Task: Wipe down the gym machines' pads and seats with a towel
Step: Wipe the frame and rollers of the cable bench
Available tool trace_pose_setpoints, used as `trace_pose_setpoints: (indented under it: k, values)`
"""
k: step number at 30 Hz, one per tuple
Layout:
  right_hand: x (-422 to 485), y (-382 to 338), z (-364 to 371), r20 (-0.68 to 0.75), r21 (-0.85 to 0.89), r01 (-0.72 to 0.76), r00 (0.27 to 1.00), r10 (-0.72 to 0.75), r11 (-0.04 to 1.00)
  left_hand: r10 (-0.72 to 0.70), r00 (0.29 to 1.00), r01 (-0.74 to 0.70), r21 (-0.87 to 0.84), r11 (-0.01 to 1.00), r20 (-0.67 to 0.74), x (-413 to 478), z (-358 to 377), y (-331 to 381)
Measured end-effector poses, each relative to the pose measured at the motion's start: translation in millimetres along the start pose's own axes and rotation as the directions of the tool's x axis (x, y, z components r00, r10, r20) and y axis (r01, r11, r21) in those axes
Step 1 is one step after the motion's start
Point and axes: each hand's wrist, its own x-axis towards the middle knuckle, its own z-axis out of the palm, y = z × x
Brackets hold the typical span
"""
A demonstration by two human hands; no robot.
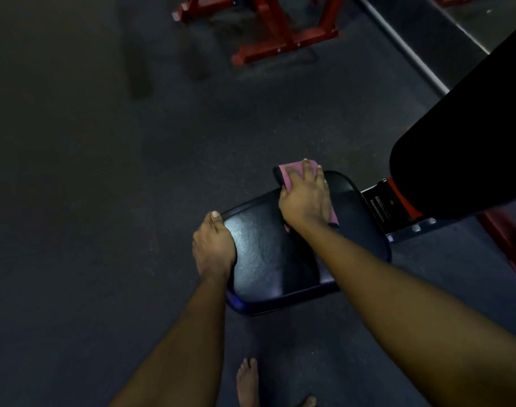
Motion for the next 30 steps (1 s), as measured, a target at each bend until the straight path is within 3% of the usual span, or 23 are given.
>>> trace_pose_setpoints:
  k: [2, 11, 18, 21, 26, 28, 30]
  values:
    - [-6.2, -10.8, 3.7, -0.017, -0.022, -0.039, 0.999, 0.039, 0.999, -0.002, 1.000, 0.002, 0.003, 1.000, -0.005, 0.7, 0.6, -0.8]
    - [-127.7, -40.4, 23.7, -0.019, -0.019, 0.043, 0.999, -0.043, 0.999, 0.004, 1.000, -0.004, -0.002, 1.000, 0.017, -3.5, -1.6, 3.0]
    - [-184.4, -9.4, 27.6, -0.079, 0.032, 0.021, 0.997, -0.018, 0.999, 0.016, 0.998, -0.015, -0.011, 1.000, 0.067, -12.7, -9.7, 8.8]
    - [-173.9, 25.6, 22.0, -0.139, 0.017, -0.060, 0.988, 0.061, 0.998, 0.038, 0.997, -0.037, -0.010, 0.999, 0.072, -12.9, -10.4, 6.7]
    - [-138.7, 69.3, 11.7, -0.154, 0.065, -0.318, 0.933, 0.325, 0.946, 0.069, 0.996, -0.067, -0.035, 0.997, 0.051, -12.8, -9.3, 3.7]
    - [-147.5, 48.5, 14.4, -0.159, 0.087, -0.337, 0.924, 0.347, 0.938, 0.064, 0.997, -0.063, -0.040, 0.997, 0.040, -12.4, -6.9, 3.0]
    - [-167.6, 18.3, 19.9, -0.151, 0.078, -0.266, 0.949, 0.275, 0.961, 0.066, 0.997, -0.064, -0.031, 0.997, 0.036, -11.8, -6.6, 3.7]
